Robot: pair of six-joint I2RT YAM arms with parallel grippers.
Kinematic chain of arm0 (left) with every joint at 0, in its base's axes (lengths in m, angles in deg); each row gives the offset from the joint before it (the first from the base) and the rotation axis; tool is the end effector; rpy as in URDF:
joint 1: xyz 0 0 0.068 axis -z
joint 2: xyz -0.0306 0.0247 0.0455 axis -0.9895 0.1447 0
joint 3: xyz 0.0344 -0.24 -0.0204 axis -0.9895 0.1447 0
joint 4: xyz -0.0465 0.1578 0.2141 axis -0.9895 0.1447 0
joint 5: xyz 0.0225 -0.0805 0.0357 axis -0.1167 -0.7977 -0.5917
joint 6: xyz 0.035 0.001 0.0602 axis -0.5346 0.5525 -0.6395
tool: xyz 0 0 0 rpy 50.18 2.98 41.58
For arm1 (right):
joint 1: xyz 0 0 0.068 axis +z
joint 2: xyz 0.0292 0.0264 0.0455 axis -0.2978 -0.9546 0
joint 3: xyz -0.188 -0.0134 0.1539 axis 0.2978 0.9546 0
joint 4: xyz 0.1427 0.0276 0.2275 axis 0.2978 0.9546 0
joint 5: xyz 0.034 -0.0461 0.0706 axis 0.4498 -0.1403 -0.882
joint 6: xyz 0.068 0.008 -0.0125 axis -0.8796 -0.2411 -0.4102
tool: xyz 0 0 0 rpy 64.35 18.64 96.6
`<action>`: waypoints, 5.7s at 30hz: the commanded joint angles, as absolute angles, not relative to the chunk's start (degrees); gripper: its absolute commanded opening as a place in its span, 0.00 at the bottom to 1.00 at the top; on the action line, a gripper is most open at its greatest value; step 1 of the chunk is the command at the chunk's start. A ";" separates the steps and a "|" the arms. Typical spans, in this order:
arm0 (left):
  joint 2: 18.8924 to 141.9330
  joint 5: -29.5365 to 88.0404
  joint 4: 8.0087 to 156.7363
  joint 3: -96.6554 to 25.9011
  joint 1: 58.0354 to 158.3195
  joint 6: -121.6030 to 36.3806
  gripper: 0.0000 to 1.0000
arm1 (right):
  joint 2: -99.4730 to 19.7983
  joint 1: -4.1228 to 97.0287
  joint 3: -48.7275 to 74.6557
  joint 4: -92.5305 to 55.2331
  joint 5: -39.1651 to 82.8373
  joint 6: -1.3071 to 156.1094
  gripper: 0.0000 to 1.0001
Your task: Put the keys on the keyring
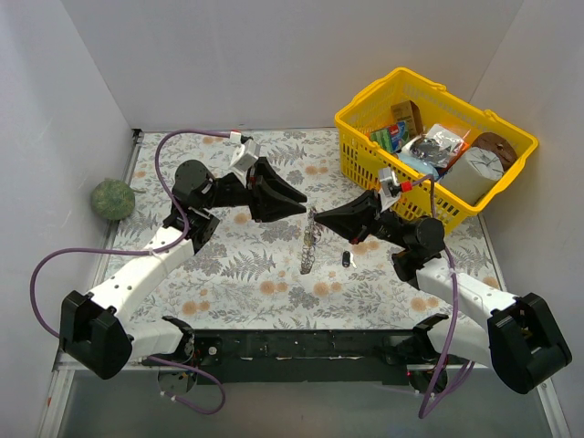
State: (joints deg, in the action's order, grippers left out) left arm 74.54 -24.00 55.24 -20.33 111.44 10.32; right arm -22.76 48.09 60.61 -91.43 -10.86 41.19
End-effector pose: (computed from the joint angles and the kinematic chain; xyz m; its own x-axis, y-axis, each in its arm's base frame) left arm 0.2324 -0.1902 0.3654 -0.7648 -0.0586 -0.6416 0.6430 -0.1312 -0.7545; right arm 0.1986 0.1610 0.2916 -0.2016 0.4853 -0.8508 -0.9593 0.0775 0.2715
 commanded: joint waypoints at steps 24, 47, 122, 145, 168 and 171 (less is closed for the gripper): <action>73.12 -16.10 56.61 -14.98 113.14 8.56 0.25 | -20.19 47.47 58.45 -121.64 -9.81 39.92 0.01; 74.70 -16.54 60.92 -15.77 115.43 7.33 0.18 | -21.95 47.12 57.66 -122.60 -9.98 38.34 0.01; 71.45 21.85 91.24 -20.60 125.17 -28.96 0.00 | -6.83 42.02 58.01 -66.89 -14.91 62.85 0.98; 67.32 34.44 82.45 -13.31 132.92 -38.81 0.00 | -6.48 42.02 56.17 -50.45 -10.78 71.47 0.98; 62.31 27.50 84.04 -7.42 132.92 -36.35 0.00 | -11.66 40.27 58.80 -29.97 9.88 73.23 0.89; 62.40 27.49 84.12 -7.15 132.92 -36.00 0.00 | -14.47 39.21 58.98 -29.70 8.56 73.41 0.89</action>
